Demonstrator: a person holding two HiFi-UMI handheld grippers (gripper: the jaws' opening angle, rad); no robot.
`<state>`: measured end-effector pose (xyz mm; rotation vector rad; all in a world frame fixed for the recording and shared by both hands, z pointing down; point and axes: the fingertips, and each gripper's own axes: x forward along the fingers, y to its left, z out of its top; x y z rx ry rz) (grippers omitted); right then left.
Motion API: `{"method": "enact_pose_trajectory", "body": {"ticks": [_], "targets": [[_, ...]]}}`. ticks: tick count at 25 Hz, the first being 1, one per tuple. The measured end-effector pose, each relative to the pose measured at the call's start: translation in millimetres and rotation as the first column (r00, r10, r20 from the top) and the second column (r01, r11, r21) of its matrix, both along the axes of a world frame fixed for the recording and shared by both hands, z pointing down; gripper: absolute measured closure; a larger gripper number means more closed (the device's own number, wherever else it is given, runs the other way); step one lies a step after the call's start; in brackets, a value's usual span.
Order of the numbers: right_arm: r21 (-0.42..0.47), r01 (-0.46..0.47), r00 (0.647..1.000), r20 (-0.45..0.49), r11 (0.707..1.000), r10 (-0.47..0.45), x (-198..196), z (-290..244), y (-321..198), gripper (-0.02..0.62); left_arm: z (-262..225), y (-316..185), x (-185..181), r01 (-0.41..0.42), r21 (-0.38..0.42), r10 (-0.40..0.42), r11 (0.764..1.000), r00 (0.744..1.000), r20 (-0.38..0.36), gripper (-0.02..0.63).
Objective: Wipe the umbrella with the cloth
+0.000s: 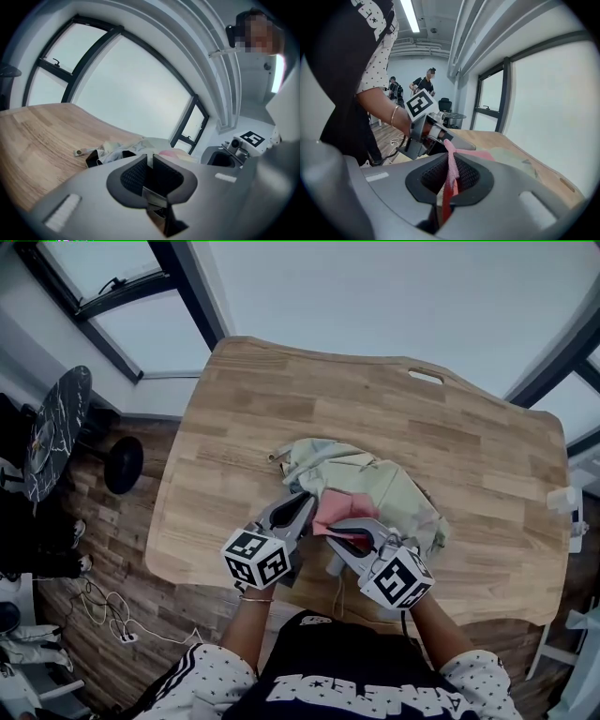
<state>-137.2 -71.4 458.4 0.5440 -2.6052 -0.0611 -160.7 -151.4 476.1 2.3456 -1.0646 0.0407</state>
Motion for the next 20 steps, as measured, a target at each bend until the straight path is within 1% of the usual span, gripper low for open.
{"method": "enact_pose_trajectory", "body": {"ticks": [3,7,10,13,16,18,20], "targets": [[-0.017,0.049,0.999,-0.004,0.999,-0.049,-2.7,1.6,13.4,0.569,-3.2,1.4,2.9,-0.007,0.008,0.007,1.000,1.000,-0.003,0.584],[-0.040,0.085,0.996,0.006,0.996,-0.085,-3.5,2.2,26.7,0.569,-4.6,2.0,5.4,-0.006,0.019,0.006,1.000,1.000,0.006,0.600],[-0.059,0.114,0.993,0.035,0.992,-0.112,-3.9,-2.0,35.5,0.569,-3.3,2.9,6.0,-0.003,0.019,0.003,1.000,1.000,0.017,0.600],[-0.053,0.122,0.991,0.071,0.991,-0.118,-1.7,-14.0,40.3,0.569,-2.7,4.1,6.2,0.002,0.024,-0.003,1.000,0.999,0.034,0.600],[-0.013,0.100,0.989,0.111,0.995,-0.098,4.4,-33.9,39.2,0.569,-2.0,5.0,2.7,0.010,0.030,-0.011,0.999,0.999,0.053,0.600],[0.052,0.078,0.985,0.150,0.996,-0.085,10.4,-53.6,33.3,0.569,-1.3,5.6,-2.2,0.020,0.031,-0.022,0.999,0.998,0.056,0.600],[0.134,0.043,0.982,0.175,0.990,-0.066,20.9,-74.9,23.1,0.569,-0.6,6.2,-6.3,0.031,0.025,-0.032,0.999,0.998,0.050,0.600]]}}
